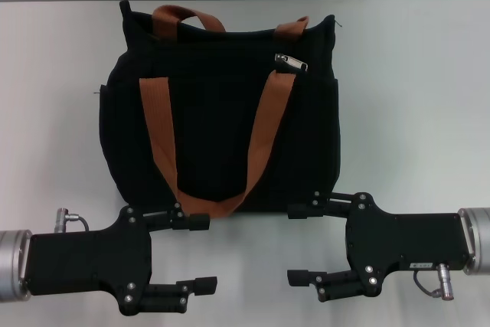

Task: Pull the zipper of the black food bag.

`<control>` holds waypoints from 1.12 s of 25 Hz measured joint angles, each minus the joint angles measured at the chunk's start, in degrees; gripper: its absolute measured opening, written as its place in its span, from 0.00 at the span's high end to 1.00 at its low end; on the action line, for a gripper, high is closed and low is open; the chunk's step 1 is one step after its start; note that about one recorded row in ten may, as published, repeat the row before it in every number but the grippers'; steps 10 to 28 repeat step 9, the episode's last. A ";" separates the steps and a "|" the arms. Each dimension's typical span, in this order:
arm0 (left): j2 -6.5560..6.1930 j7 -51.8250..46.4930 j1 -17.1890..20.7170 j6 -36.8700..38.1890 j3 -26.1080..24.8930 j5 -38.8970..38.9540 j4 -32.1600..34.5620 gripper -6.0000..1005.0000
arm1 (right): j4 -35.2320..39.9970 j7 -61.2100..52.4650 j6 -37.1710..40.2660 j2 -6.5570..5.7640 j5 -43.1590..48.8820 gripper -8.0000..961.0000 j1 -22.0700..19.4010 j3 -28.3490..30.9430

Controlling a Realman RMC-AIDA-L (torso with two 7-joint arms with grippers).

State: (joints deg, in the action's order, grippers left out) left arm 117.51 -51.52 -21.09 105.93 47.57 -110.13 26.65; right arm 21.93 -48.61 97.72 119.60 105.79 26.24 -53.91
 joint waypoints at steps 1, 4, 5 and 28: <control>0.00 -0.01 0.00 0.04 0.01 0.00 -0.01 0.24 | -0.01 0.00 0.03 0.01 -0.01 0.15 0.00 0.03; -0.06 0.00 0.00 0.25 0.04 0.00 -0.02 0.24 | -0.04 0.00 0.08 0.02 -0.04 0.15 0.00 0.20; -0.06 0.00 0.00 0.25 0.04 0.00 -0.02 0.24 | -0.04 0.00 0.08 0.02 -0.04 0.15 0.00 0.20; -0.08 0.06 0.00 0.28 0.07 0.00 -0.02 0.24 | -0.05 0.00 0.17 0.00 -0.06 0.15 -0.03 0.29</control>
